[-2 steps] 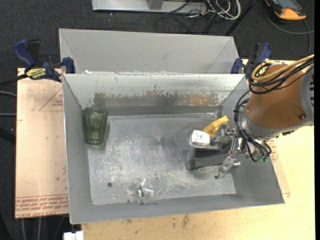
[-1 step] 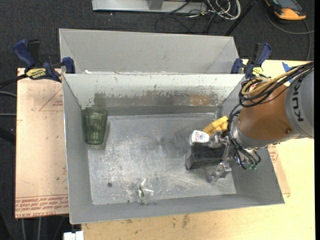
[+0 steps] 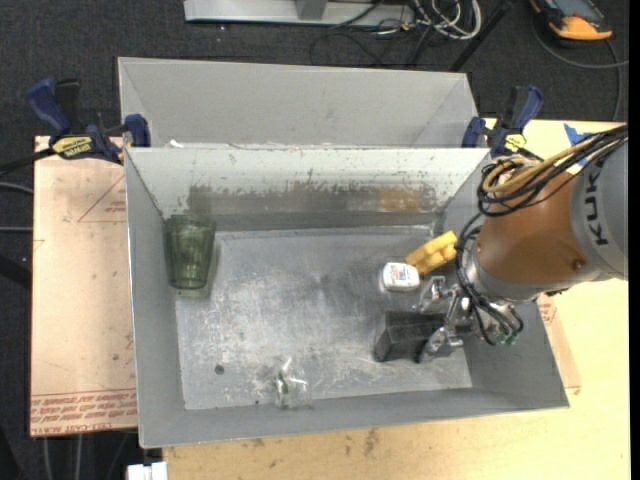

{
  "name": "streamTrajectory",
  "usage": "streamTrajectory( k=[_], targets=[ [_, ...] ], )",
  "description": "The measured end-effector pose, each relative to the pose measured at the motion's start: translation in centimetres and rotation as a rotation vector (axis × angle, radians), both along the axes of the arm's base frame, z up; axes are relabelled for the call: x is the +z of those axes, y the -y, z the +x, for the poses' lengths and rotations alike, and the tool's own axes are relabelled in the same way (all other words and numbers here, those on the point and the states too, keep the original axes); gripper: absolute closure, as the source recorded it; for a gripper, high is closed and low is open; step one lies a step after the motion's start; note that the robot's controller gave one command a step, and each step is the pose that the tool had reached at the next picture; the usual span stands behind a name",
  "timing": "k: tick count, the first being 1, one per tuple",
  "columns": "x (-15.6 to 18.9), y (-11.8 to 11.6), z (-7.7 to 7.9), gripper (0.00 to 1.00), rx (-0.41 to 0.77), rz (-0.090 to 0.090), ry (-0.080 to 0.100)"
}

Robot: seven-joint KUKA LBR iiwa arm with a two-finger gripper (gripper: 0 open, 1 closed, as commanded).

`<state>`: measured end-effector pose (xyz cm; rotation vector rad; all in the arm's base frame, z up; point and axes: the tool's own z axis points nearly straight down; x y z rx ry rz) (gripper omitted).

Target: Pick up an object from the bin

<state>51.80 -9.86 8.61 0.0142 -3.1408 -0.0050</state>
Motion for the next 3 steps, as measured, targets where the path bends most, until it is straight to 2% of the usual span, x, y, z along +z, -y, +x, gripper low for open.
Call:
streamTrajectory(
  k=[2, 3],
  targets=[
    [0.3, 0.0, -0.1, 1.0, 0.0, 0.0, -0.004],
    [1.6, 0.0, -0.2, 1.0, 0.0, 0.0, -0.006]
  ],
)
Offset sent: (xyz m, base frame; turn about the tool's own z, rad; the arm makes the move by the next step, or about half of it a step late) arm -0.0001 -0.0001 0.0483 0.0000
